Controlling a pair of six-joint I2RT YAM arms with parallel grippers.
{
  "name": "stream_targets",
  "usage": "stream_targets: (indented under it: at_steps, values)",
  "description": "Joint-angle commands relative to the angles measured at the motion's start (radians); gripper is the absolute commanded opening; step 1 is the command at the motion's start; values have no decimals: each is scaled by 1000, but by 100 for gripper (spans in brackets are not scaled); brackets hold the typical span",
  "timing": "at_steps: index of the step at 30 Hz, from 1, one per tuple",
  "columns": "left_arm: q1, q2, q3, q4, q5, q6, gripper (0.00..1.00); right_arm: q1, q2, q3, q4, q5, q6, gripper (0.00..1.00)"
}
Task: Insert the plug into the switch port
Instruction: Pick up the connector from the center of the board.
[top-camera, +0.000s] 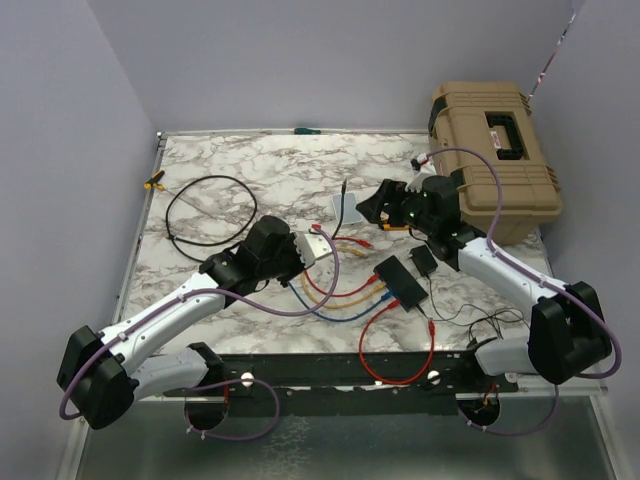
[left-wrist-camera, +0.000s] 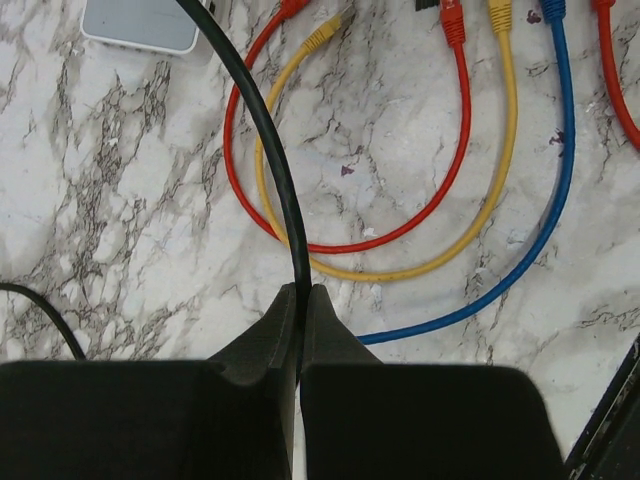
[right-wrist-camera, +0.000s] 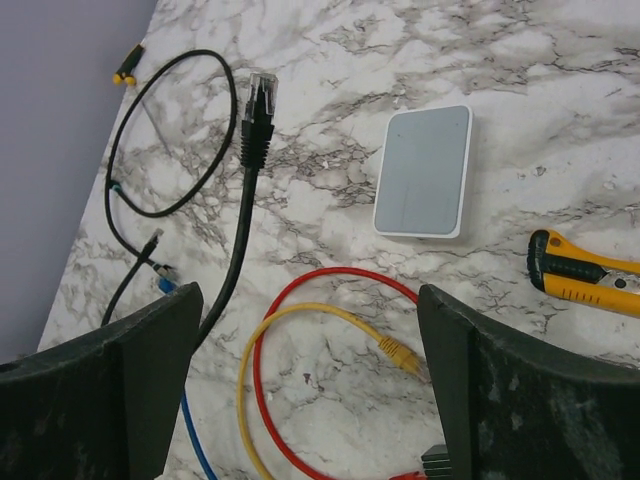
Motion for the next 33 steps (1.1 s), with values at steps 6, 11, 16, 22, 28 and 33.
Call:
stream_targets:
  at_steps: [6, 11, 16, 22, 28, 33]
  values:
    - [-11, -30, -25, 72, 108, 19, 0, -11, 45, 19, 111, -98, 118, 83]
    - [-15, -51, -35, 97, 154, 4, 0, -11, 109, 41, 171, -180, 165, 70]
    - [-20, -71, -46, 105, 181, 2, 0, -13, 139, 58, 193, -149, 204, 68]
    - [-25, -103, -62, 119, 196, 1, 0, -24, 163, 93, 221, -156, 240, 68]
    - [-31, -122, -77, 131, 203, 4, 0, -39, 153, 102, 238, -165, 257, 65]
    - [-32, -126, -79, 131, 214, 4, 0, -59, 151, 74, 305, -201, 301, 60]
